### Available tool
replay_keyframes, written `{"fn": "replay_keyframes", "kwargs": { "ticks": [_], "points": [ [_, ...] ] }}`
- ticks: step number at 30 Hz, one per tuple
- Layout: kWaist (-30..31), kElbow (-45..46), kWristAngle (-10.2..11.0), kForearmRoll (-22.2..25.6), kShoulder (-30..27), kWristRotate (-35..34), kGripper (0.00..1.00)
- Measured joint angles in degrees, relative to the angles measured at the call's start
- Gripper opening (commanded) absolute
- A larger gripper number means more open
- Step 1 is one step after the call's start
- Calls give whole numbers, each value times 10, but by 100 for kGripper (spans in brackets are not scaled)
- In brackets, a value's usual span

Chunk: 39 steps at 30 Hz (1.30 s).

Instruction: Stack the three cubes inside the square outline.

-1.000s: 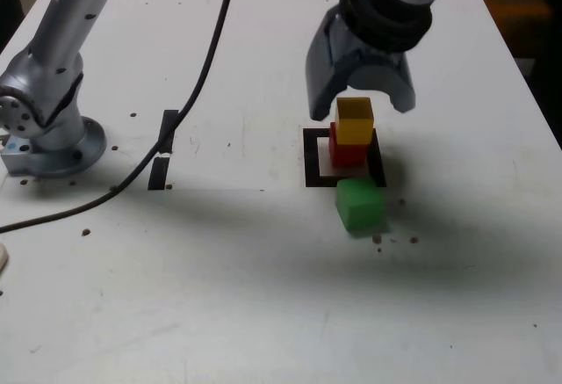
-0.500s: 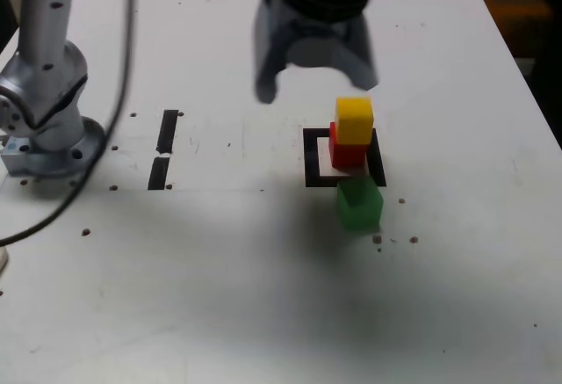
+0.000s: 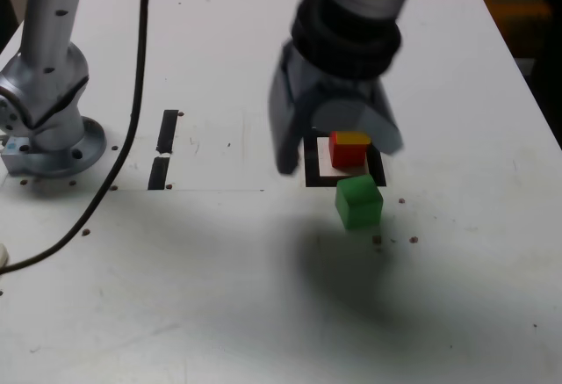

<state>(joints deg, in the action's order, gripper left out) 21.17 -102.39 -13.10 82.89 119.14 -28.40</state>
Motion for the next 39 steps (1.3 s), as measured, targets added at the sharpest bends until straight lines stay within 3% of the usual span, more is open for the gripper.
{"fn": "replay_keyframes", "kwargs": {
  "ticks": [5, 11, 17, 23, 32, 39],
  "points": [
    [0, 13, 5, -49, 5, -8, 100],
    [-1, 26, 9, -63, 21, -14, 100],
    [-1, 28, 28, -75, 41, -12, 100],
    [-2, 28, 16, -81, 70, 1, 98],
    [-9, 31, 12, -98, 79, 9, 85],
    [-11, 31, 9, -105, 88, 15, 66]
  ]
}}
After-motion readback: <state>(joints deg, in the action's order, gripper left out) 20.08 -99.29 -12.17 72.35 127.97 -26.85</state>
